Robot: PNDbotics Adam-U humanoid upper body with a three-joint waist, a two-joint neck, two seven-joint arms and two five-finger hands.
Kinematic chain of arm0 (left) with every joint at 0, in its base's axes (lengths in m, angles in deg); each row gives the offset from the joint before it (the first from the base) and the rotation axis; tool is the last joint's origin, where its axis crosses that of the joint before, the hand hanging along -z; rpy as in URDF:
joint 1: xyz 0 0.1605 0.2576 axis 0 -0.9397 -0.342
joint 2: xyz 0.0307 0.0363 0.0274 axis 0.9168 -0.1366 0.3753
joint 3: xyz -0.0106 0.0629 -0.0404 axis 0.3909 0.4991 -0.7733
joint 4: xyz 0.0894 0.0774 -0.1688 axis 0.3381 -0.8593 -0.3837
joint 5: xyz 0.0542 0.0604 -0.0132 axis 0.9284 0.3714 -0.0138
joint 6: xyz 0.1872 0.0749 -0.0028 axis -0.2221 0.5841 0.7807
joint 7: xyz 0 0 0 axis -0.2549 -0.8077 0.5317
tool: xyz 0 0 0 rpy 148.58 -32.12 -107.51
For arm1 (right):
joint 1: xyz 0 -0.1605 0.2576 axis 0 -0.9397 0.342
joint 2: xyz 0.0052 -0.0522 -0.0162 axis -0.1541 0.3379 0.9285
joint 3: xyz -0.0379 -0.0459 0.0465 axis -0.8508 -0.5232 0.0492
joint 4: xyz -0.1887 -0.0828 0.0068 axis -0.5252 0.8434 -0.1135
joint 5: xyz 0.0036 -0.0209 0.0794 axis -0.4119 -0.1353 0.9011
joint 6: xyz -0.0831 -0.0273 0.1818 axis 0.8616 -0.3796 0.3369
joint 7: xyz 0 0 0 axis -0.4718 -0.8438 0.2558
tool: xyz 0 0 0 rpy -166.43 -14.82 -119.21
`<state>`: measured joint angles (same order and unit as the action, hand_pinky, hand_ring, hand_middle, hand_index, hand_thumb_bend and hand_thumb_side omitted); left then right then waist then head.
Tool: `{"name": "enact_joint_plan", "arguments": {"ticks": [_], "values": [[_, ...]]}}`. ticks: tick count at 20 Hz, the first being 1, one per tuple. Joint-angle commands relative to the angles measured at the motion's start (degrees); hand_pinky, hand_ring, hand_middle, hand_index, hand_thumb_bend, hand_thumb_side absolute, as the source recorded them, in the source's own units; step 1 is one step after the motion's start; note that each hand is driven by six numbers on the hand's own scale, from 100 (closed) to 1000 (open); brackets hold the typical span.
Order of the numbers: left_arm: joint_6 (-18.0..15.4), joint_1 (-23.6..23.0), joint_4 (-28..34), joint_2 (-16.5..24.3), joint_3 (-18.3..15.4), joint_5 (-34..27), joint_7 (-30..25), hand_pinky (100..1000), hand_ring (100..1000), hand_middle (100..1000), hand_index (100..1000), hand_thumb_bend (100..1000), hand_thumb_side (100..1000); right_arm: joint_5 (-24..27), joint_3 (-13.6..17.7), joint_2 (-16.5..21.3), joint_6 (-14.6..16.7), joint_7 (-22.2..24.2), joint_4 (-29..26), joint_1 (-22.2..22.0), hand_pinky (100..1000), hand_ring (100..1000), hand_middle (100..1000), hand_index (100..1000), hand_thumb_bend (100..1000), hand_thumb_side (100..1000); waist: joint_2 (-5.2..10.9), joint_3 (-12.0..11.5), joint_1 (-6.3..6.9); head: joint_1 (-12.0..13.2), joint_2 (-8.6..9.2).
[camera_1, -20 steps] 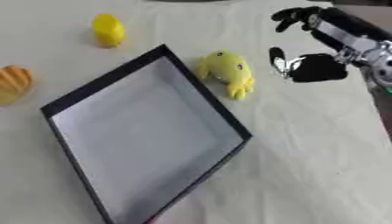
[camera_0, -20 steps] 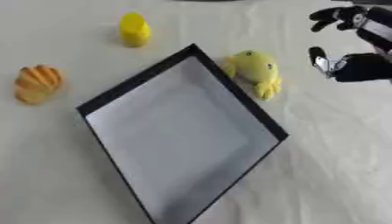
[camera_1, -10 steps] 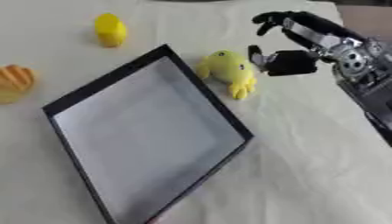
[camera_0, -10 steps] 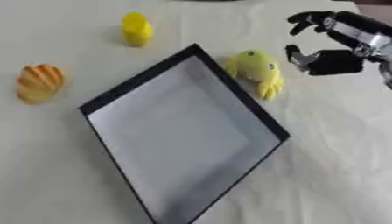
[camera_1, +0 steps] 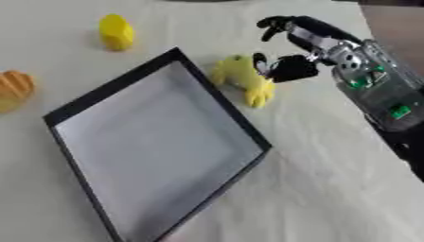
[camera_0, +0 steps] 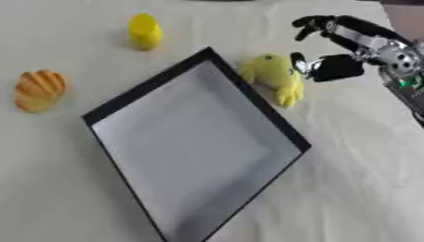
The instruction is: Pick up objects on the table and place them in the box.
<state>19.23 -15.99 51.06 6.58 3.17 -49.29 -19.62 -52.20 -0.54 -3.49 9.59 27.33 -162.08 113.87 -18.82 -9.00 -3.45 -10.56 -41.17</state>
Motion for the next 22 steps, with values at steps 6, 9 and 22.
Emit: {"name": "enact_joint_plan", "arguments": {"ticks": [6,9,22], "values": [[-0.1,0.5,0.9,2.3,-0.6,-0.3,-0.3,780,741,763,817,100,745,0.3,0.0,0.4,1.2,1.0,1.6,1.2,1000,1000,801,964,419,609,1.23,-0.7,-0.73,-0.9,0.08],[0.0,0.6,0.8,2.2,-0.6,-0.3,-0.4,779,740,762,816,100,747,0.8,-0.3,0.1,1.3,1.3,2.0,1.3,1000,1000,804,965,428,614,1.15,-1.0,-0.87,-1.1,0.03],[0.2,0.4,0.7,1.8,-0.7,0.2,-0.2,776,738,760,814,100,754,-2.5,-1.0,-0.4,3.1,2.9,4.6,0.7,1000,1000,819,960,455,661,0.37,-1.7,-1.34,-1.8,0.87]]}}
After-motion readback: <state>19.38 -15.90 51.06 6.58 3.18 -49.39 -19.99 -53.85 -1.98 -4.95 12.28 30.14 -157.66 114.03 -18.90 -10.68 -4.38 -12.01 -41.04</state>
